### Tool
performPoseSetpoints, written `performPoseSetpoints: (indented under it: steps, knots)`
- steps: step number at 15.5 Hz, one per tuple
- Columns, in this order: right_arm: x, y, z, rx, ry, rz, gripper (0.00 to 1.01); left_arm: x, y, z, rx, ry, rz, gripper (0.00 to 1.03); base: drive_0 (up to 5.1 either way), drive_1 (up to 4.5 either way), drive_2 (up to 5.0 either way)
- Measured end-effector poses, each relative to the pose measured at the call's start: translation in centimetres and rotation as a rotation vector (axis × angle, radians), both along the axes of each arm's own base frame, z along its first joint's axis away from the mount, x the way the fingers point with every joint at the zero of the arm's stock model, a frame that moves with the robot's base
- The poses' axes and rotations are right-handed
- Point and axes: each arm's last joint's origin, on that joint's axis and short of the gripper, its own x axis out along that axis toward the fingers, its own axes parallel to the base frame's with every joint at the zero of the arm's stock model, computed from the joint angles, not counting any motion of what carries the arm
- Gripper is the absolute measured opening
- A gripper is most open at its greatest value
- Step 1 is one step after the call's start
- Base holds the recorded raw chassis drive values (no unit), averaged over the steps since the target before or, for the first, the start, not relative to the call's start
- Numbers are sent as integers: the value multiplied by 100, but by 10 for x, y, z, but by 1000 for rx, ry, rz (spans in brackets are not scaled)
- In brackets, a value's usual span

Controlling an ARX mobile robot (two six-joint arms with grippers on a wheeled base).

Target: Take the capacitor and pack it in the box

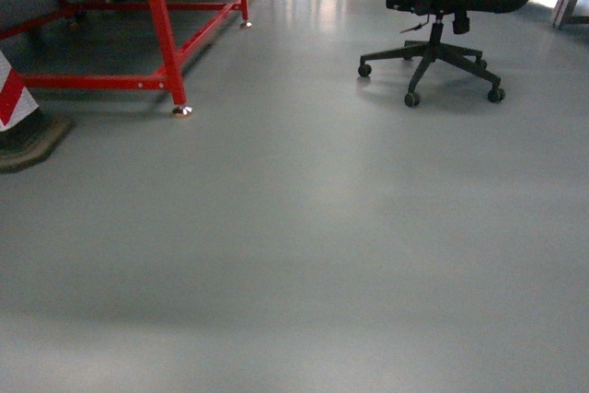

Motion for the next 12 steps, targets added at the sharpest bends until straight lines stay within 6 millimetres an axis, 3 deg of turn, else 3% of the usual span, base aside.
performPoseSetpoints:
  steps: [12]
  knots:
    - [0,0,0,0,-1,1,98,0,0,0,0,2,0,44,-499,242,242]
